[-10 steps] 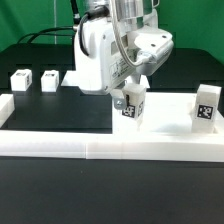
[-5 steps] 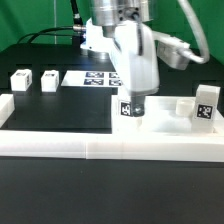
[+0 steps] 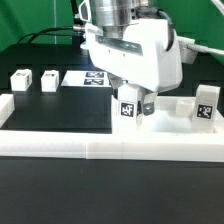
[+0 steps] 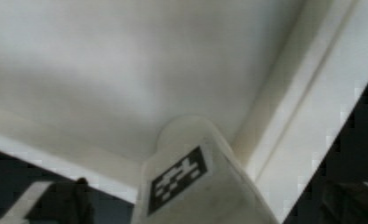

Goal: Assemble square table

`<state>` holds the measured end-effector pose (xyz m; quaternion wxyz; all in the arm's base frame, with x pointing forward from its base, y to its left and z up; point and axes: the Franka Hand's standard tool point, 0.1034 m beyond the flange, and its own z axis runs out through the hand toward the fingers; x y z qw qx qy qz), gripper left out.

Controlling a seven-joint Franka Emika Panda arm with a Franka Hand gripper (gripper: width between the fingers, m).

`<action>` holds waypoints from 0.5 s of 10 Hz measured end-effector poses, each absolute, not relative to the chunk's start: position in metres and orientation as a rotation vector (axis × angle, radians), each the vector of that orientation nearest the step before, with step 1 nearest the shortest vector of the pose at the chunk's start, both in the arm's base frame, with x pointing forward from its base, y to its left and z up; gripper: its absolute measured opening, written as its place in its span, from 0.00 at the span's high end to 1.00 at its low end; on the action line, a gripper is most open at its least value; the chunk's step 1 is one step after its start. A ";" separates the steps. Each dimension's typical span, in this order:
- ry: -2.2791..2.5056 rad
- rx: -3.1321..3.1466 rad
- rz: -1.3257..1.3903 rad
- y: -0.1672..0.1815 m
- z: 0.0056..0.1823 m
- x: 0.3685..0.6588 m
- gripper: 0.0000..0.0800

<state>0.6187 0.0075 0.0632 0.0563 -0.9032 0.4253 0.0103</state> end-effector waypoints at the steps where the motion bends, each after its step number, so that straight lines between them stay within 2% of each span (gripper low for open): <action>1: 1.107 -2.838 0.023 0.007 0.063 0.618 0.19; 3: 0.783 -2.965 0.003 0.012 0.065 0.618 0.19; 4: 0.849 -2.945 0.007 0.012 0.064 0.618 0.19; 5: 0.847 -2.947 0.008 0.011 0.064 0.618 0.35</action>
Offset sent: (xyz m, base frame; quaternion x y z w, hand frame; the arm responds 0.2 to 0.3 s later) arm 0.0000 0.0000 0.0000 0.0000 0.0000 0.0650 0.9979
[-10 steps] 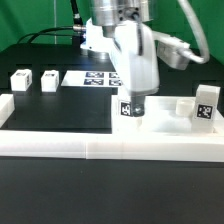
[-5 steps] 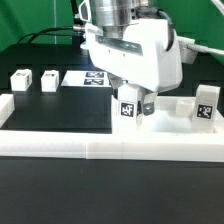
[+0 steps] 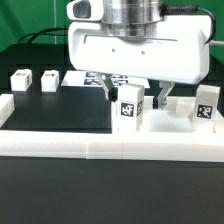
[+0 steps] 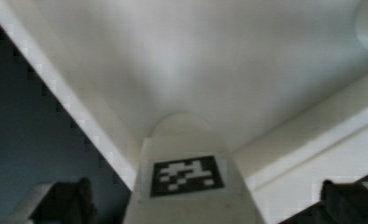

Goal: Assemble square table

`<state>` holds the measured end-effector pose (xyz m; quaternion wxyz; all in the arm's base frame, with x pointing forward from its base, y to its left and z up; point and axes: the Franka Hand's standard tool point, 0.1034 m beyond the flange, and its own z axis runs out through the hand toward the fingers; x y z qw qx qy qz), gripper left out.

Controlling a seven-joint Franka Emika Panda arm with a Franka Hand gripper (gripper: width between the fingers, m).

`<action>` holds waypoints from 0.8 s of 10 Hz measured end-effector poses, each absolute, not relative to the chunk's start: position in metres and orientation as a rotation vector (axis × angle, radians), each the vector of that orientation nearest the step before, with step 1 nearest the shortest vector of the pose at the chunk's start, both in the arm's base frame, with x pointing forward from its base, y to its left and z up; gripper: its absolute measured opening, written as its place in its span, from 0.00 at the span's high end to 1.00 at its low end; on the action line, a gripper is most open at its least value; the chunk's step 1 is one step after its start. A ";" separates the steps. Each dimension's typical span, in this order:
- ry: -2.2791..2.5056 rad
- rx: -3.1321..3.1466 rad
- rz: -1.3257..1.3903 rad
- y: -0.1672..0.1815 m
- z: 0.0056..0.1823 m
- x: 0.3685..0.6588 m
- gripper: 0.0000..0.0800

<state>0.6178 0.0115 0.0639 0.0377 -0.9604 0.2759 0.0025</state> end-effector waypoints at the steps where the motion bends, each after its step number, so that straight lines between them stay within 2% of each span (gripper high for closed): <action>1: 0.910 -2.928 0.011 0.012 0.064 0.618 0.35; 2: 1.023 -2.890 0.017 0.012 0.063 0.618 0.53; 3: 1.126 -2.853 0.021 0.012 0.063 0.617 0.64; 8: 1.668 -2.577 0.054 0.012 0.064 0.622 0.64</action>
Offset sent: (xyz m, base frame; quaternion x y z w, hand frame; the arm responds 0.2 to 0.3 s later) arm 0.0000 0.0000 0.0000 0.0000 0.0000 0.1938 0.9810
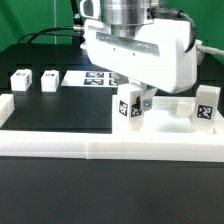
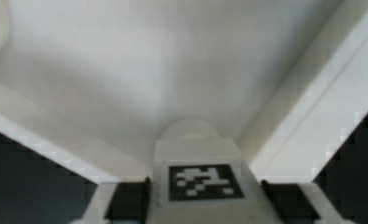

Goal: Assemble square table

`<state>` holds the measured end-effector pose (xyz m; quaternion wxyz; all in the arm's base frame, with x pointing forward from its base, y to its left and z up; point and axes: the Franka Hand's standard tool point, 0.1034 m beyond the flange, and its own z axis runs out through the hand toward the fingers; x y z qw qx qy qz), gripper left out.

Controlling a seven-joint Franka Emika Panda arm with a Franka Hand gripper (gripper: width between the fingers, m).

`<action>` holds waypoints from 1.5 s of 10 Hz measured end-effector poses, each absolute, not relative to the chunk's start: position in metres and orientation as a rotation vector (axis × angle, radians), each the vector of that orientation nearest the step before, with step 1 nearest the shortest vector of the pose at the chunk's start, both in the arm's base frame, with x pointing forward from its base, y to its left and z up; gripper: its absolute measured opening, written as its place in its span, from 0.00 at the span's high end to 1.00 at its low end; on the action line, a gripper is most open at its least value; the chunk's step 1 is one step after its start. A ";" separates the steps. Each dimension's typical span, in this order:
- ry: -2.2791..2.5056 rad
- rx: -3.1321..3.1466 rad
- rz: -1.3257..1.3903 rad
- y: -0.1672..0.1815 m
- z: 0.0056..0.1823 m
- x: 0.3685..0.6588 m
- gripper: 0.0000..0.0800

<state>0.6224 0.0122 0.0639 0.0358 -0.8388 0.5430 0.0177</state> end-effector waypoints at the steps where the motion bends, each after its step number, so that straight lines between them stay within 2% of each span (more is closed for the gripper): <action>1: 1.814 -2.475 0.076 0.010 0.063 0.624 0.64; 8: 2.480 -1.765 0.147 0.011 0.064 0.627 0.64; 15: 2.720 -1.461 0.111 0.010 0.063 0.625 0.61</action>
Offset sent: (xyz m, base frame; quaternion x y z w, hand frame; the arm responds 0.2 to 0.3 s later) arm 0.0125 -0.0077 -0.0012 0.0136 -0.0238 0.2143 0.9764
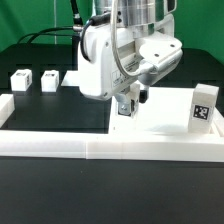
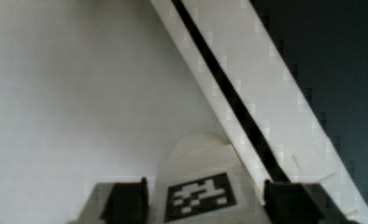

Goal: Assemble square table

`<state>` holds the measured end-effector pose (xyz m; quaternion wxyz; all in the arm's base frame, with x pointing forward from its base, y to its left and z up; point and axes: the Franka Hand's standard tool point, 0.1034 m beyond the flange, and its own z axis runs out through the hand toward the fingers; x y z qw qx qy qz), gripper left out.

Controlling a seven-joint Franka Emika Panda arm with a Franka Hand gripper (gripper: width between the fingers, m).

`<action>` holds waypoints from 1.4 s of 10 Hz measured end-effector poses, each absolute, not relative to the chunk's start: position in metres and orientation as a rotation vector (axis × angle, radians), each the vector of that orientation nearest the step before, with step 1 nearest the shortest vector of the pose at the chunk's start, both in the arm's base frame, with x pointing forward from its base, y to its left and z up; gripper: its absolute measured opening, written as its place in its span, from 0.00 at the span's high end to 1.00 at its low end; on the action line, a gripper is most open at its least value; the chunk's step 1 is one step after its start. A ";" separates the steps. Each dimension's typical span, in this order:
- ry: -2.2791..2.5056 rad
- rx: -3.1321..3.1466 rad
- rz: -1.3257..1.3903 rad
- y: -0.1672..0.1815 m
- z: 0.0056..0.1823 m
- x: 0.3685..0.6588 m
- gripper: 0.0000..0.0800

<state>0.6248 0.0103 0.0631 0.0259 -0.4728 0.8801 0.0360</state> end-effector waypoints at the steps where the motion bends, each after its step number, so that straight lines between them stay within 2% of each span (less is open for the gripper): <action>1: 2.721 -1.462 0.110 0.009 0.063 0.624 0.61; 2: 2.717 -1.469 0.111 0.010 0.063 0.624 0.50; 3: 2.713 -1.477 0.111 0.010 0.063 0.624 0.50; 4: 2.712 -1.477 0.111 0.010 0.063 0.624 0.33; 5: 2.711 -1.479 0.111 0.011 0.063 0.624 0.22; 14: 2.705 -1.490 0.111 0.011 0.063 0.624 0.19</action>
Offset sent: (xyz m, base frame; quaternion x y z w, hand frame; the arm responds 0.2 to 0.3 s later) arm 0.0000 0.0000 0.0000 0.0000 0.0000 0.0000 1.0000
